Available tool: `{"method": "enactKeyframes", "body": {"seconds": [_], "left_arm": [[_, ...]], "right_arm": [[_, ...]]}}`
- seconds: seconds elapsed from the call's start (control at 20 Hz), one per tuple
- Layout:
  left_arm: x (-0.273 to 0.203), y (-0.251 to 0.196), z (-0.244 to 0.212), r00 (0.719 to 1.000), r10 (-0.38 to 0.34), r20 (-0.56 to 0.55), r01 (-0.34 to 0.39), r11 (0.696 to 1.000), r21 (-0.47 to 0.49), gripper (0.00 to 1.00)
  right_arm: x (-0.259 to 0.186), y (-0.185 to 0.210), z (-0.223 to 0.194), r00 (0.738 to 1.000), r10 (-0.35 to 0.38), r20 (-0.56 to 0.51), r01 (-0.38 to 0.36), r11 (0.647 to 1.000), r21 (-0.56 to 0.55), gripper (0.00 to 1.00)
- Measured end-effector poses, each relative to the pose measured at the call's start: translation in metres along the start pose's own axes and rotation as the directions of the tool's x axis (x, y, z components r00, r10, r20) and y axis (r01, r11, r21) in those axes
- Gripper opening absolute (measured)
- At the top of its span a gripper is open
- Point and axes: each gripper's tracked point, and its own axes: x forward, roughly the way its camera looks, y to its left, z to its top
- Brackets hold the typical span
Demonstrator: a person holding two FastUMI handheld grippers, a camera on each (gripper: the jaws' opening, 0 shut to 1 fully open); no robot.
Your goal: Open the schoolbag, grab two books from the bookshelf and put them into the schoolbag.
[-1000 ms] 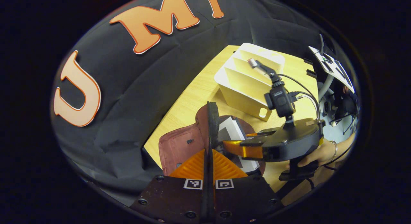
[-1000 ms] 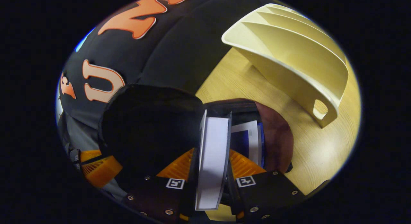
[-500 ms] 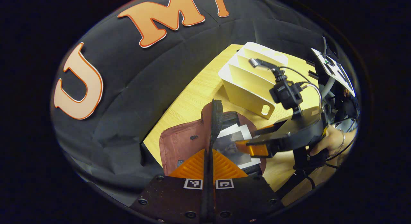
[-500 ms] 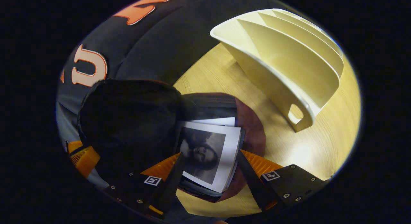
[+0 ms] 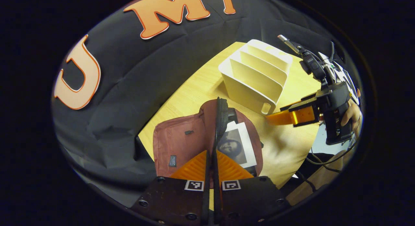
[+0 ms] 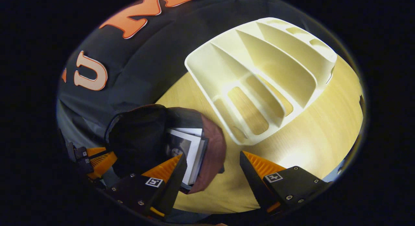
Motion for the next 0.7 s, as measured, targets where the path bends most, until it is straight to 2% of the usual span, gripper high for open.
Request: {"method": "enactKeyframes", "body": {"seconds": [0.1, 0.2, 0.25, 0.3, 0.4, 0.6, 0.7], "left_arm": [[0.006, -0.016, -0.006, 1.000, -0.026, -0.006, 0.026, 0.999, -0.035, 0.25], [0.008, -0.025, -0.004, 1.000, -0.018, -0.007, 0.017, 0.997, -0.069, 0.68], [0.012, -0.033, -0.005, 1.000, -0.022, -0.012, 0.021, 0.996, -0.090, 0.80], [0.014, -0.040, -0.007, 1.000, -0.024, -0.016, 0.022, 0.993, -0.113, 0.87], [0.020, -0.056, -0.007, 1.000, -0.018, -0.021, 0.015, 0.986, -0.168, 1.00], [0.034, -0.088, 0.009, 1.000, 0.015, 0.006, -0.013, 0.961, -0.276, 0.99], [0.035, -0.100, 0.035, 0.997, 0.056, 0.058, -0.034, 0.941, -0.338, 0.99]], "right_arm": [[-0.009, -0.021, 0.003, 1.000, -0.020, -0.016, 0.020, 1.000, -0.018, 0.98], [-0.019, -0.043, 0.007, 0.998, -0.048, -0.037, 0.046, 0.998, -0.048, 0.98], [-0.023, -0.053, 0.009, 0.997, -0.061, -0.048, 0.058, 0.996, -0.065, 0.98], [-0.029, -0.064, 0.010, 0.995, -0.072, -0.063, 0.067, 0.995, -0.080, 0.98], [-0.037, -0.083, 0.017, 0.992, -0.090, -0.084, 0.080, 0.990, -0.116, 0.98], [-0.060, -0.120, 0.039, 0.989, -0.109, -0.100, 0.088, 0.977, -0.192, 0.98], [-0.074, -0.134, 0.060, 0.993, -0.099, -0.069, 0.081, 0.969, -0.234, 0.98]]}}
